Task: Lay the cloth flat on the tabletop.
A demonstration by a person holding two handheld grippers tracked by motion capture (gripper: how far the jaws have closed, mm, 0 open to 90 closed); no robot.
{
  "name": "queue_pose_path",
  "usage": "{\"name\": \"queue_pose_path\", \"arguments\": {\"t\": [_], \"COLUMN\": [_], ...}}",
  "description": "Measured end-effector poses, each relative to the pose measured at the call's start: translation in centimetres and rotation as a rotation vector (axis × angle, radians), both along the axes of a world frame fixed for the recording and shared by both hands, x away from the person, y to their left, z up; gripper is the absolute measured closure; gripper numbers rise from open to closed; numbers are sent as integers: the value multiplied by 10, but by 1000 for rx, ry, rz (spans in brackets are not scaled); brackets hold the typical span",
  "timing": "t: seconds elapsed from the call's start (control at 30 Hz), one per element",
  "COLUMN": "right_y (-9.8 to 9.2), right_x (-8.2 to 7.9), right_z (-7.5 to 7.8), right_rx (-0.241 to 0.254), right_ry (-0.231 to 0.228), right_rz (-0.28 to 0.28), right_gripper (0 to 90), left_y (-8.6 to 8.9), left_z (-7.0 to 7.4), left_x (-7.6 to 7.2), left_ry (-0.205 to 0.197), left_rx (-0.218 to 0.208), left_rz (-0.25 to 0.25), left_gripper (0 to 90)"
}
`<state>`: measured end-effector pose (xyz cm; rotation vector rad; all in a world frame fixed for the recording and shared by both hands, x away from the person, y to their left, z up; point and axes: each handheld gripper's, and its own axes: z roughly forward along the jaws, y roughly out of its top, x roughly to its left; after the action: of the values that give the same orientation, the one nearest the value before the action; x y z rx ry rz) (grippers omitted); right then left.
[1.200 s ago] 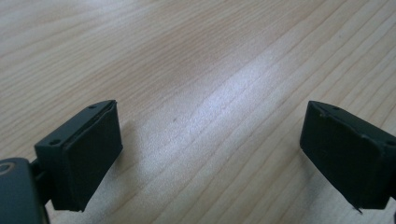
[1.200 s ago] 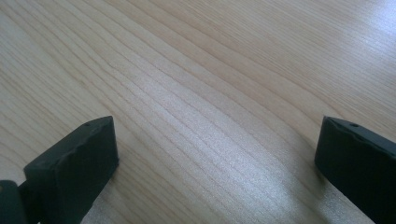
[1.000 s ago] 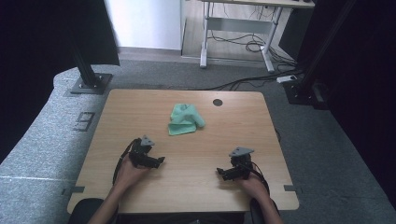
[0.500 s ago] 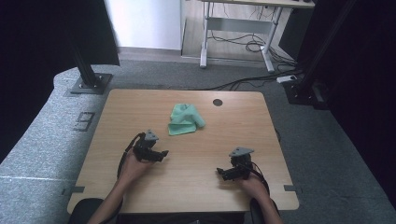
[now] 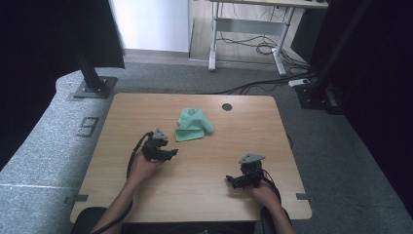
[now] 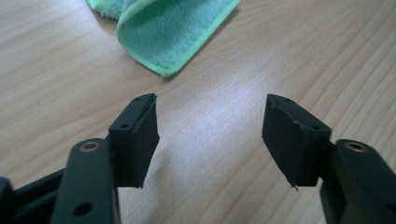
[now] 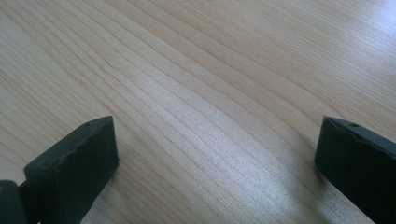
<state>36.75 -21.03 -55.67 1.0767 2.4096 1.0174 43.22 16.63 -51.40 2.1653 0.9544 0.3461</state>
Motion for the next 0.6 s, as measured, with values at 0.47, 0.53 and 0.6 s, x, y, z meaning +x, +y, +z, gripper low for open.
{"name": "queue_pose_path", "arguments": {"t": [0.47,0.53,0.6], "right_y": [0,0,0], "right_x": [0,0,0], "right_z": [0,0,0], "right_rx": [0,0,0], "right_ry": [0,0,0], "right_rz": [0,0,0], "right_gripper": [0,0,0], "left_y": [-17,-19,-23], "left_z": [8,9,9], "left_x": [26,27,31], "left_ry": [-3,-4,-2], "left_rx": [-17,-17,-23], "left_rz": [-5,-5,-4], "left_gripper": [536,547,568]}}
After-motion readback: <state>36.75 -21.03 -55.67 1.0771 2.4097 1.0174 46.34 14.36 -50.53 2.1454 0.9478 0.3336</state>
